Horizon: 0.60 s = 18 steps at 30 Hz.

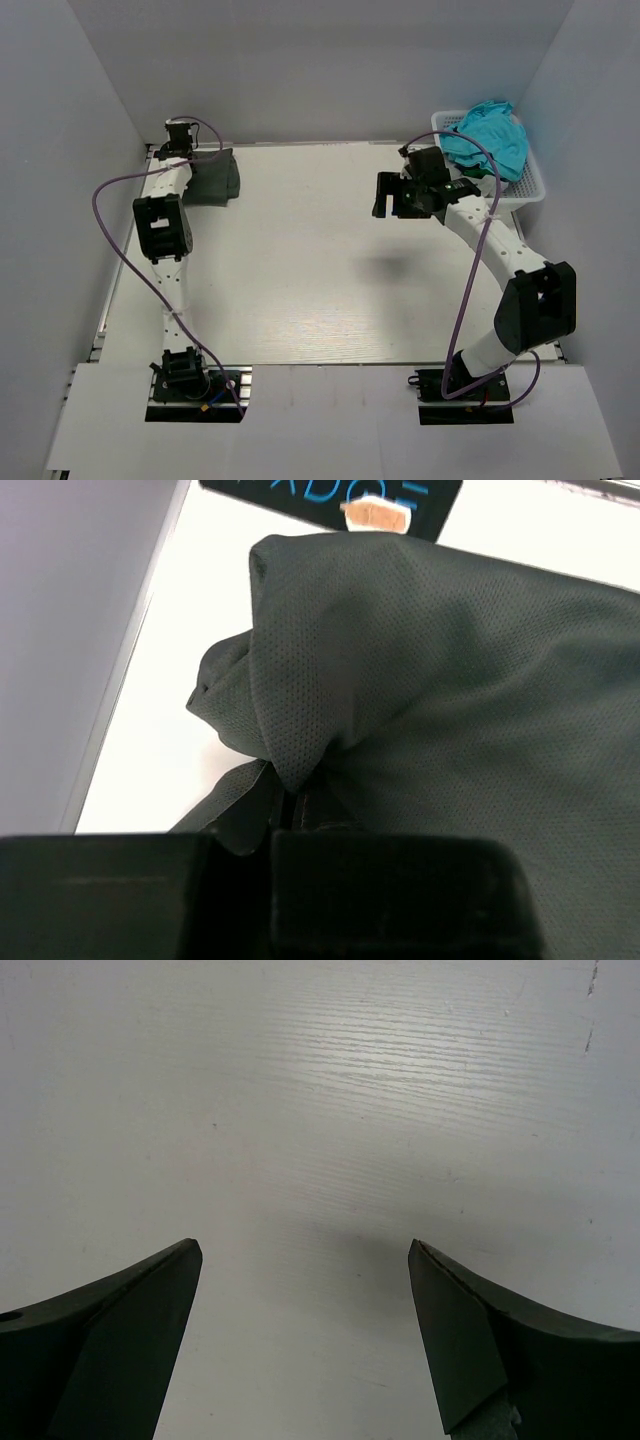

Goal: Fold and stack the t-shirts
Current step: Put the neatly folded tshirt into the corner of the board with the left arm

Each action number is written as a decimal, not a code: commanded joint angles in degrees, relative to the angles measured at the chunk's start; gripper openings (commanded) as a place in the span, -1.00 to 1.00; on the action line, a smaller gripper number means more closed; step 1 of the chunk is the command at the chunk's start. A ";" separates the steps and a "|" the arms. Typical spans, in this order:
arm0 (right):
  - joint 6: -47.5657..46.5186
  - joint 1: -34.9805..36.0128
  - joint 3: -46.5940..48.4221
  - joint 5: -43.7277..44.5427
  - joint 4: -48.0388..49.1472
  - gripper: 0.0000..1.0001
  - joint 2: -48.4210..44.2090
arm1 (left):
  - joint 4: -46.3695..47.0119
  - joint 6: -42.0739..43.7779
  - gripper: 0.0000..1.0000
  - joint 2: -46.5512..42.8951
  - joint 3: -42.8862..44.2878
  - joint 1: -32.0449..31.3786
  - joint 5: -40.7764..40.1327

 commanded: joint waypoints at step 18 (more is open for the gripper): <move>1.61 -0.47 -2.38 -3.20 7.93 0.80 -3.77 | -2.05 0.93 1.00 -9.29 7.76 3.74 7.69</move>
